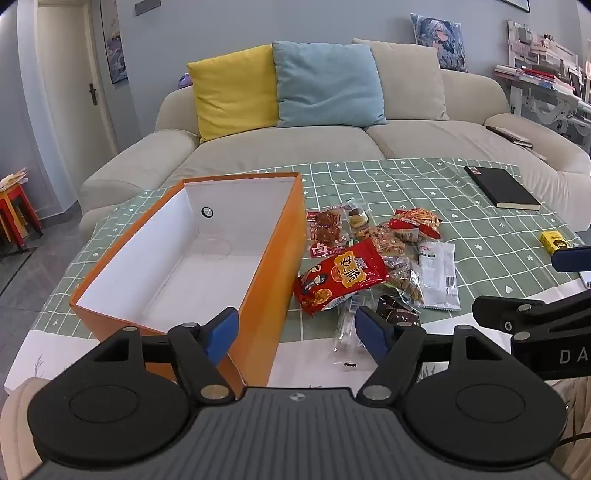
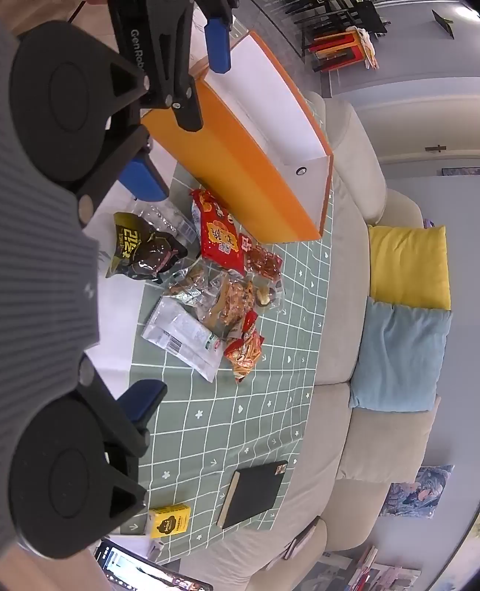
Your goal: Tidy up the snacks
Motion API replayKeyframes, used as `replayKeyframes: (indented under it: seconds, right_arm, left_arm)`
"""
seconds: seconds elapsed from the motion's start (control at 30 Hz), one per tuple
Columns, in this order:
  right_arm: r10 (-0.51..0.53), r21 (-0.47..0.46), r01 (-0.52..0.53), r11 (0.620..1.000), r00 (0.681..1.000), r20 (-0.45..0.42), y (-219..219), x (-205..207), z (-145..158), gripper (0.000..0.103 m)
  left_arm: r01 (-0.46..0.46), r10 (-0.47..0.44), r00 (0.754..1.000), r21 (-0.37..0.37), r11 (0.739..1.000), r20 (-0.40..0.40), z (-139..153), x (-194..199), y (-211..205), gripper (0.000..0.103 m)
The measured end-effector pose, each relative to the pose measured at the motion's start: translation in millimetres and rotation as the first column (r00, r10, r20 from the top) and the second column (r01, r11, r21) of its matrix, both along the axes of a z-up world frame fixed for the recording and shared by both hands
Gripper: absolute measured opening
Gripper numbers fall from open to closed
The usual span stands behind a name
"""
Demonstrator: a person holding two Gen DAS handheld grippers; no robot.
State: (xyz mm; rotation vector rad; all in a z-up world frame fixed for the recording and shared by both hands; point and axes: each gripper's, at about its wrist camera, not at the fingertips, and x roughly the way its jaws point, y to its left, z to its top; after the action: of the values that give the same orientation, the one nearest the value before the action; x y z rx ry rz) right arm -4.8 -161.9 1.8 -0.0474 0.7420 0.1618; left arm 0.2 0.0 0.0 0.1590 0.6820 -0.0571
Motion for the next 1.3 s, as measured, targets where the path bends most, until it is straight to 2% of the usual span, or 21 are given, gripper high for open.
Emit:
replayKeyframes:
  seconds: [0.67,1.3]
  right_arm:
    - [-0.008,0.000,0.008,1.000,1.000,-0.008,1,0,-1,0.099]
    - [-0.010,0.005,0.010,1.000,1.000,-0.018,-4,2,-3,0.099]
  left_arm:
    - [0.003,-0.003,1.000,0.000,1.000,-0.007,0,0,0,0.085]
    - [0.002,-0.002,1.000,0.005,1.000,-0.012,-12,-5,3,0.085]
